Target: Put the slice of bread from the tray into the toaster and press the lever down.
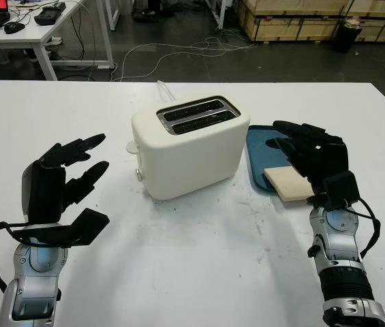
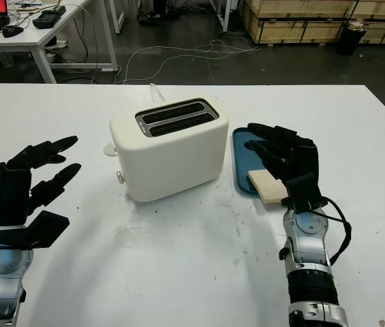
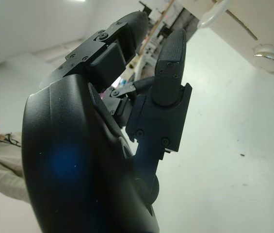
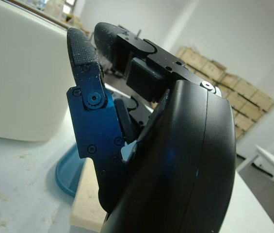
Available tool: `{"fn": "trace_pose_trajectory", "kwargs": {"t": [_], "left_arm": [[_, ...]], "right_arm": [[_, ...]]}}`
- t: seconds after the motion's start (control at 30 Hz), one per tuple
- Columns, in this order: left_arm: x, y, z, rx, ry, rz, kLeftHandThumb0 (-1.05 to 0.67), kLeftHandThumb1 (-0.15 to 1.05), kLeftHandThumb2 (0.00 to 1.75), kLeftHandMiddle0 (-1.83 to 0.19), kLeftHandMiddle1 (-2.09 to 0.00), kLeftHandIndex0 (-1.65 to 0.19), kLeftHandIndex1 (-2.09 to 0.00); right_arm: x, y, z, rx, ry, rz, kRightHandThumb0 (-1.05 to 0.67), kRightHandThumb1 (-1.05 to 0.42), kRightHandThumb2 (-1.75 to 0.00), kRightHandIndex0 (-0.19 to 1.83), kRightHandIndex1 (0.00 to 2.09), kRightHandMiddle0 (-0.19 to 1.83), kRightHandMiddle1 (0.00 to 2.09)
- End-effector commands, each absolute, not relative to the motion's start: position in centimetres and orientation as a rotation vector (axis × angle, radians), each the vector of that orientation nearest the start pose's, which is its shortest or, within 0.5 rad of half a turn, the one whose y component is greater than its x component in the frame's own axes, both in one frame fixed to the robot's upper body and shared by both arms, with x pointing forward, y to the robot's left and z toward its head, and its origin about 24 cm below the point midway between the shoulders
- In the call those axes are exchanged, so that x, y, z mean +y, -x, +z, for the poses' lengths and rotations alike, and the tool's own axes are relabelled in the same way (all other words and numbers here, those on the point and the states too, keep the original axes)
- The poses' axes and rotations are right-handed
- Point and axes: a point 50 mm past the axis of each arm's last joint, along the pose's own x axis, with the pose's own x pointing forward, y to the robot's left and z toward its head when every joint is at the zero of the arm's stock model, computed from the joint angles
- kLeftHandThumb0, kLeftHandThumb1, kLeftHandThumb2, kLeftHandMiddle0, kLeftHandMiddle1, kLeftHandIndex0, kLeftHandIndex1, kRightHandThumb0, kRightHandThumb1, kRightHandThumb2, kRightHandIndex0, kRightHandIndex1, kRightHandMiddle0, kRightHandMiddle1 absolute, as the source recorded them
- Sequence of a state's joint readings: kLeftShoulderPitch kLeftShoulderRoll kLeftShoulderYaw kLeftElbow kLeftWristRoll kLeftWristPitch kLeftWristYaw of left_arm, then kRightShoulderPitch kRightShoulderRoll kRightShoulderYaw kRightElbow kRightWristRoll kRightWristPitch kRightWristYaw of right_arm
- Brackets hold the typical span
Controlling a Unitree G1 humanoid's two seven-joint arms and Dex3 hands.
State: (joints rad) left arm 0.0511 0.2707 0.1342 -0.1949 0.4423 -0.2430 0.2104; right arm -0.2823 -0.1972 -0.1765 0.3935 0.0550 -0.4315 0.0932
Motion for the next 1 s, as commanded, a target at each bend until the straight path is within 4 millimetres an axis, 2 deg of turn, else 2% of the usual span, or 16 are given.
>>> {"fn": "trace_pose_trajectory", "kwargs": {"t": [0.0,0.37,0.5,0.6,0.8,0.97], "left_arm": [[21.3,-23.5,11.5,-0.452,-0.698,0.25,-0.42,0.92,0.1,-0.55,-1.08,-0.91,-0.02],[21.2,-23.5,11.6,-0.45,-0.693,0.246,-0.41,0.92,0.08,-0.55,-1.07,-0.91,-0.02],[21.2,-23.4,11.6,-0.454,-0.697,0.25,-0.43,0.92,0.09,-0.55,-1.07,-0.91,-0.01],[21.2,-23.5,11.5,-0.46,-0.703,0.247,-0.42,0.92,0.09,-0.55,-1.07,-0.91,-0.01],[21.1,-23.6,11.7,-0.458,-0.694,0.243,-0.43,0.92,0.1,-0.55,-1.09,-0.91,-0.01],[20.9,-23.9,11.8,-0.479,-0.695,0.236,-0.42,0.92,0.09,-0.56,-1.1,-0.92,-0.02]], "right_arm": [[-21.4,-29.8,7.8,-0.341,0.129,-0.042,-0.57,-0.92,0.0,1.0,0.51,1.12,0.0],[-21.3,-29.7,7.7,-0.338,0.139,-0.039,-0.58,-0.92,0.0,1.0,0.52,1.12,0.0],[-21.7,-28.9,8.0,-0.356,0.182,-0.038,-0.56,-0.9,0.0,0.96,0.5,1.07,0.0],[-22.7,-27.5,8.3,-0.385,0.334,-0.066,-0.56,-0.86,0.0,0.95,0.43,1.01,0.0],[-25.1,-24.7,9.5,-0.47,0.715,-0.024,-0.59,-0.83,0.0,0.79,0.25,0.81,0.0],[-26.2,-23.1,10.4,-0.473,0.879,-0.004,-0.62,-0.8,0.0,0.68,0.16,0.71,0.0]]}}
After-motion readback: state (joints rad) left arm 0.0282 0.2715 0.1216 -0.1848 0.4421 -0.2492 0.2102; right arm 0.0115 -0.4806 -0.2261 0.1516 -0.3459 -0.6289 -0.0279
